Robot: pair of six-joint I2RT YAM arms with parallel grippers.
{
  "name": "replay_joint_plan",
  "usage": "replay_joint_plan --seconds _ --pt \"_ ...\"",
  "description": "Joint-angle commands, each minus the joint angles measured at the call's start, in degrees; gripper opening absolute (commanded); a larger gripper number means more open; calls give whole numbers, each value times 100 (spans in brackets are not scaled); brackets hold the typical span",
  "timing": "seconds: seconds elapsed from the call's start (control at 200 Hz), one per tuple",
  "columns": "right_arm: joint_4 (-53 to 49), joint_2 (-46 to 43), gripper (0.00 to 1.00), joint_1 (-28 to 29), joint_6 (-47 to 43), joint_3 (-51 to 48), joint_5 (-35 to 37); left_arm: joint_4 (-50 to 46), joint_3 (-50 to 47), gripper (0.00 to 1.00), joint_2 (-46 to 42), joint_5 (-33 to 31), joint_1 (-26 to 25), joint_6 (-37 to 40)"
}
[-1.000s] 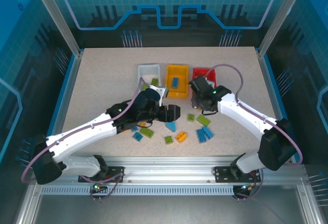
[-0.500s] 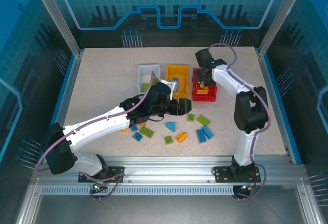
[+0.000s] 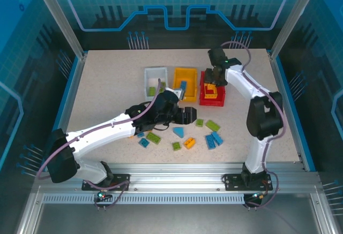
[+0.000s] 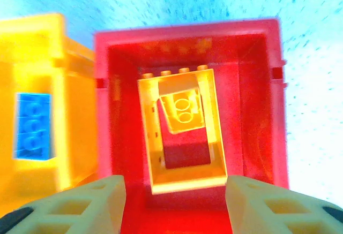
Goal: Sort the legos into containers by color
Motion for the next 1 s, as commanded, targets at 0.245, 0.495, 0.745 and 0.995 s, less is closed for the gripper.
replay_joint_plan --seconds 0.245,0.495,0.745,0.995 --pt "733 -3066 61 961 -408 -1985 -151 -1794 -17 79 122 -714 -44 -794" --pt "1786 -5216 74 1803 -90 -4597 -1687 -2187 547 84 1345 -547 -175 -1299" --pt "1413 -6733 77 2205 584 -5531 -1622 -2736 1453 89 2614 -557 -151 -914" --pt "1130 -7017 77 2209 715 -5405 -1618 -2911 1684 85 3200 -603 -75 -739"
